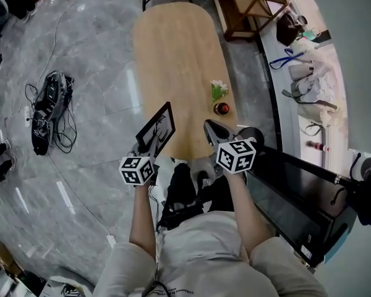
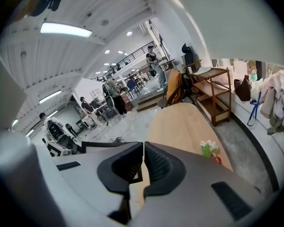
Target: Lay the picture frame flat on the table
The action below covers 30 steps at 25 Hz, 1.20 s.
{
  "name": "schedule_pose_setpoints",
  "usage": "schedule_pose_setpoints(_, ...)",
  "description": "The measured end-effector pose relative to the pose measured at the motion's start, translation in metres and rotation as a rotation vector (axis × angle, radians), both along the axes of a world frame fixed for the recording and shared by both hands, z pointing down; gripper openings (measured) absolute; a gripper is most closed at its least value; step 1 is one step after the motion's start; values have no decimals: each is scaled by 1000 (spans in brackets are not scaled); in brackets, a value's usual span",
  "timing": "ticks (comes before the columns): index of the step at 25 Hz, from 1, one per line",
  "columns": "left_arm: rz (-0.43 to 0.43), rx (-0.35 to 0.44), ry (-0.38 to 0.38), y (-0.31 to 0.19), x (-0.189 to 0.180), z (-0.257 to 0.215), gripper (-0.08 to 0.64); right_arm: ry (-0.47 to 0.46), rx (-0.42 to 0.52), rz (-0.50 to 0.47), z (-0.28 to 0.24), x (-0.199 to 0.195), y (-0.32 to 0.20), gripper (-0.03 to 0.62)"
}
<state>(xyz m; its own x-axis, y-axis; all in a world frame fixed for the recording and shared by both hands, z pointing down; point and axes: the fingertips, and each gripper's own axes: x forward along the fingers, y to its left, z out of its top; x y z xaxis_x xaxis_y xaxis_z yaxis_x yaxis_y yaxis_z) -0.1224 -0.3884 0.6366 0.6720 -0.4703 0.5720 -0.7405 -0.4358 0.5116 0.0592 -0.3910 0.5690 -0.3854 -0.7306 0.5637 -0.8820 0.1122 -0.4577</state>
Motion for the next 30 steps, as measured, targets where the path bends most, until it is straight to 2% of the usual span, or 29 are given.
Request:
schedule_pose_setpoints(4, 46, -14, 21, -10, 6, 39, 26, -78, -27, 6, 38, -5, -2, 35)
schedule_pose_setpoints(10, 130, -16, 17, -16, 31, 100, 26, -18, -68, -40, 108, 3, -1, 35)
schedule_pose_setpoints(15, 123, -89, 42, -7, 36, 137, 26, 49, -89, -108, 159, 3, -6, 35)
schedule_pose_setpoints(20, 114, -156, 111, -11, 44, 165, 26, 75, -90, -147, 198, -3, -19, 35)
schedule_pose_setpoints(26, 178, -213, 178, -9, 68, 192, 26, 201, -146, -280, 259, -5, -2, 35)
schedule_pose_setpoints(30, 146, -302, 282, -9, 82, 209, 26, 209, -181, -312, 283, -4, 8, 35)
